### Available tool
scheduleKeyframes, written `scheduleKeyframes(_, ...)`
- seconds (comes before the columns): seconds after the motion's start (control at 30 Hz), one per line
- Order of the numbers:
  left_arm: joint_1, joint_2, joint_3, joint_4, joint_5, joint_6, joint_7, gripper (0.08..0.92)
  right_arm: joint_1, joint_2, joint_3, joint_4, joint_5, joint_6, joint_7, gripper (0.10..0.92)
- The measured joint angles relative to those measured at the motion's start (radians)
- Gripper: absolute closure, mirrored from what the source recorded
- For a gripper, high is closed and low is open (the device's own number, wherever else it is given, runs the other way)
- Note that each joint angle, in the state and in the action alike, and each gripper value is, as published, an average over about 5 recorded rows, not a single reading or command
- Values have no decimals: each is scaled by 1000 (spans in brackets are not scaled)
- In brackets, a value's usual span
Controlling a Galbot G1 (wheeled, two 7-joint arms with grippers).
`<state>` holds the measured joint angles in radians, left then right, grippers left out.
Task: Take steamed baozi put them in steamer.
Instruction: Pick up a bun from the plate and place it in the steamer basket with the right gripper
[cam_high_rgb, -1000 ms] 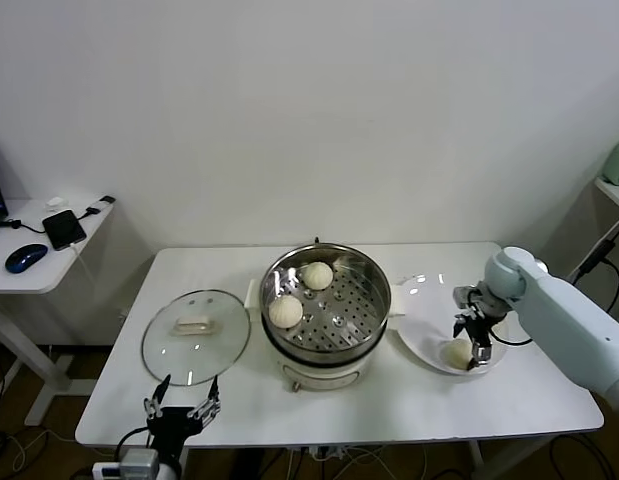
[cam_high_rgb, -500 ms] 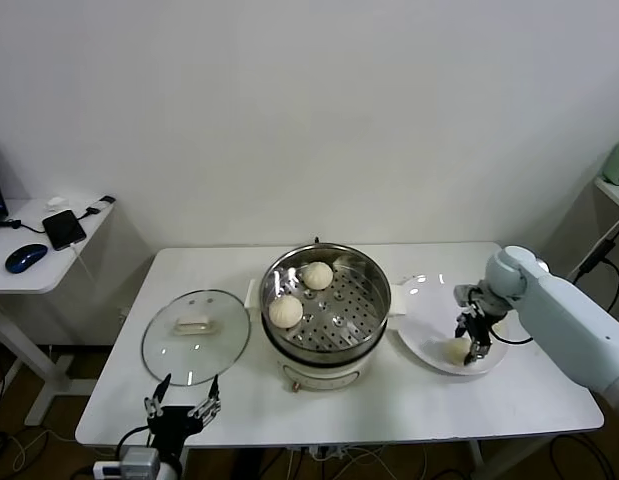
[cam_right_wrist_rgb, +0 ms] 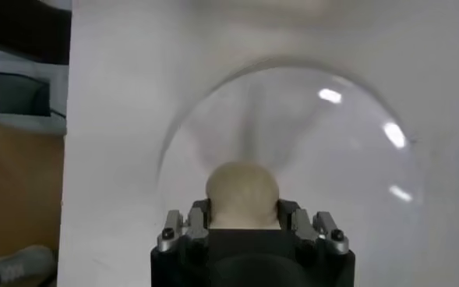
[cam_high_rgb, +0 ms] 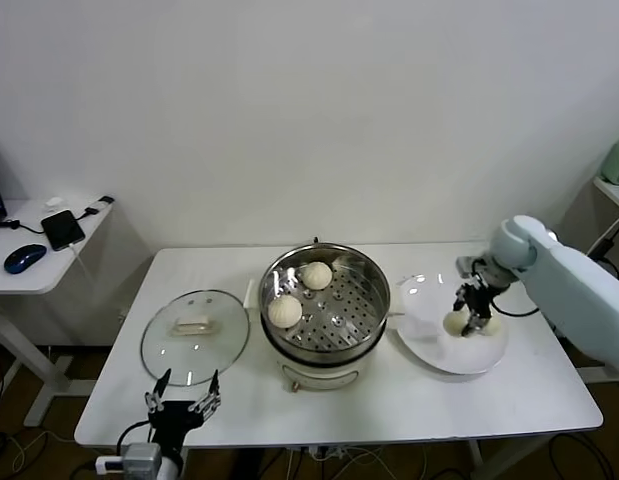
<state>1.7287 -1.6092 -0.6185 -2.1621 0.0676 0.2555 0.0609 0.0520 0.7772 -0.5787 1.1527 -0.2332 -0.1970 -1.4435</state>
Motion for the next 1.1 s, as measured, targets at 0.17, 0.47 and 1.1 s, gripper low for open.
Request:
scheduleKeyframes(0.17, -6, 0, -5, 1, 8, -11, -10, 177, 191, 52, -134, 4, 111, -22, -16, 457)
scheduleKeyframes(0.47, -5, 0, -13, -19, 13, -17, -15, 177, 453, 202, -356, -32, 376, 109, -37, 455)
scheduleKeyframes(1.1, 5, 0, 4, -58, 11, -24, -19, 177, 505, 366, -571, 149, 240, 692, 96, 457)
